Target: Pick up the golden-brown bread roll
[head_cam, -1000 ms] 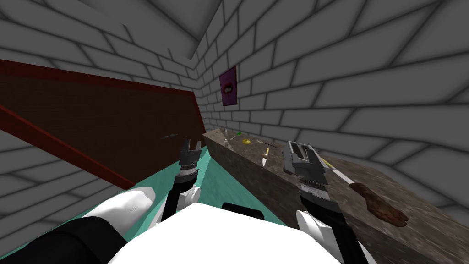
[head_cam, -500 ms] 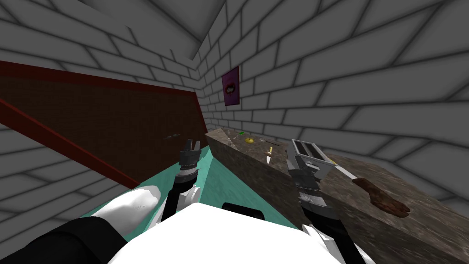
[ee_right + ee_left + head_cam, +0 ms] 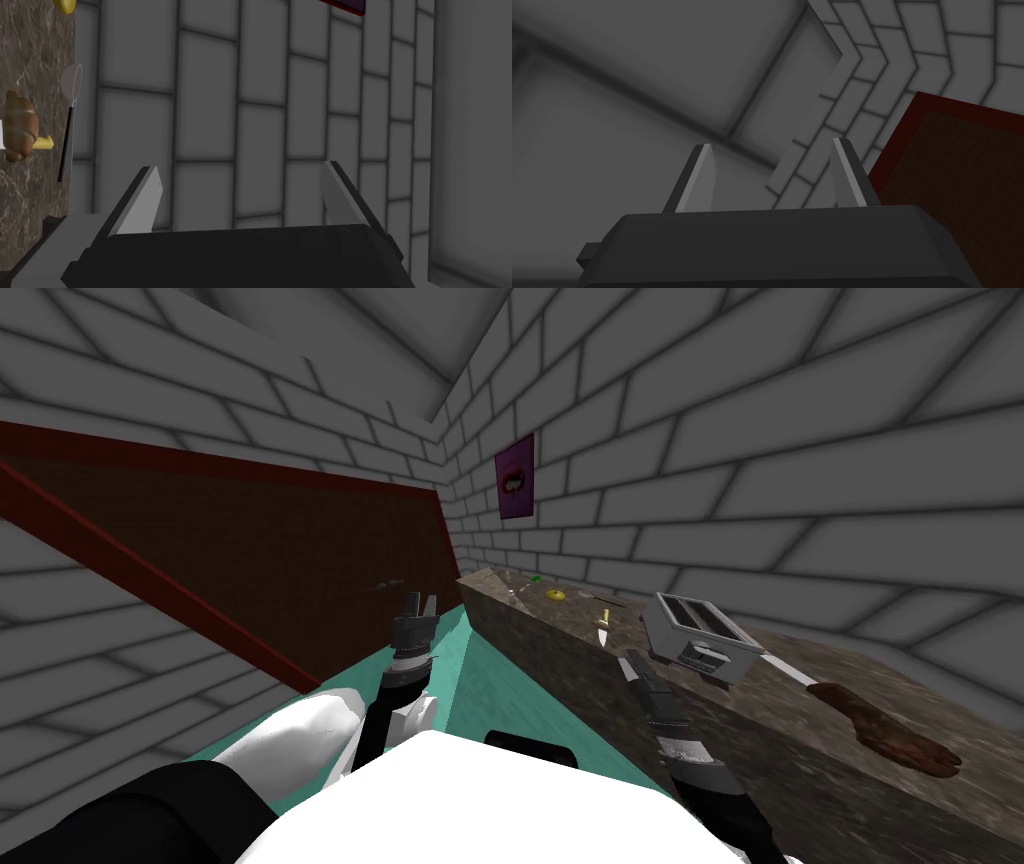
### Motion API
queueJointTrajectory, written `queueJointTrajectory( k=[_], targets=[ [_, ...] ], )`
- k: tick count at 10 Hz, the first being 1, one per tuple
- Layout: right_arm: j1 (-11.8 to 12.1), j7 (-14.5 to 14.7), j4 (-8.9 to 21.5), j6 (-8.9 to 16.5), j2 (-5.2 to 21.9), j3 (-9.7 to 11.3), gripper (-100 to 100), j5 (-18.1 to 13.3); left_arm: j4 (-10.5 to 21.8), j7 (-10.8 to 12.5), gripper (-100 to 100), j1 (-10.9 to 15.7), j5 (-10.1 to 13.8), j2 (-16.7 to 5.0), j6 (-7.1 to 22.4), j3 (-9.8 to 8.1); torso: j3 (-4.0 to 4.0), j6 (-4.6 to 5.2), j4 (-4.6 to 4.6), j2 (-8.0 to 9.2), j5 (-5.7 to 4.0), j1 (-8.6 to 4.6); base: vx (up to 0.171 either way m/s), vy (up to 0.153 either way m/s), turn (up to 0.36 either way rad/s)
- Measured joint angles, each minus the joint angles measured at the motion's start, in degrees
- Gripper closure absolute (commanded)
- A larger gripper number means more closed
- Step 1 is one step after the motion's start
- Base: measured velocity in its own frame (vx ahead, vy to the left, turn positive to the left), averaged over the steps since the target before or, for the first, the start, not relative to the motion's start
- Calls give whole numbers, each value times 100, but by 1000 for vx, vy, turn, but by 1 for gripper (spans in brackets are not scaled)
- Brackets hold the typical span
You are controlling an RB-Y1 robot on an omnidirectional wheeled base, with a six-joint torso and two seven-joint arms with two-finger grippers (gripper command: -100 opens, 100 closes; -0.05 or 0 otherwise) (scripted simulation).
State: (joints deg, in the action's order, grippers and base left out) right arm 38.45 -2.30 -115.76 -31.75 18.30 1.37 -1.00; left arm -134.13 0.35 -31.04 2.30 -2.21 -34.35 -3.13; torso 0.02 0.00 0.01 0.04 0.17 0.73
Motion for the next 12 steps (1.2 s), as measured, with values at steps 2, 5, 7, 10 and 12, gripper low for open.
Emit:
queueJointTrajectory(
  k=[2,5,7,10,12],
  targets=[
    [37,21,371,-57,238,94,-100,-108,0,0,0,0,0,-1,0,-1,-3,-1,-1,-6,-7,-31,21,133,87],
    [324,55,695,-44,689,255,-100,-302,0,0,0,0,0,-1,0,-1,-8,-2,-2,-14,-6,-32,29,102,50],
    [377,62,1082,-112,974,302,-100,-380,0,0,0,0,0,-1,0,-1,-7,-1,-2,-13,-8,-39,37,88,59],
    [575,119,1416,-110,1315,418,-100,-527,0,0,0,-1,0,-1,0,-1,-13,0,-4,-23,-9,-48,48,62,47],
    [566,146,1724,-142,1497,483,-100,-598,0,0,0,0,0,-1,0,-1,-9,-2,-2,-16,-12,-57,45,58,86]
  ],
)
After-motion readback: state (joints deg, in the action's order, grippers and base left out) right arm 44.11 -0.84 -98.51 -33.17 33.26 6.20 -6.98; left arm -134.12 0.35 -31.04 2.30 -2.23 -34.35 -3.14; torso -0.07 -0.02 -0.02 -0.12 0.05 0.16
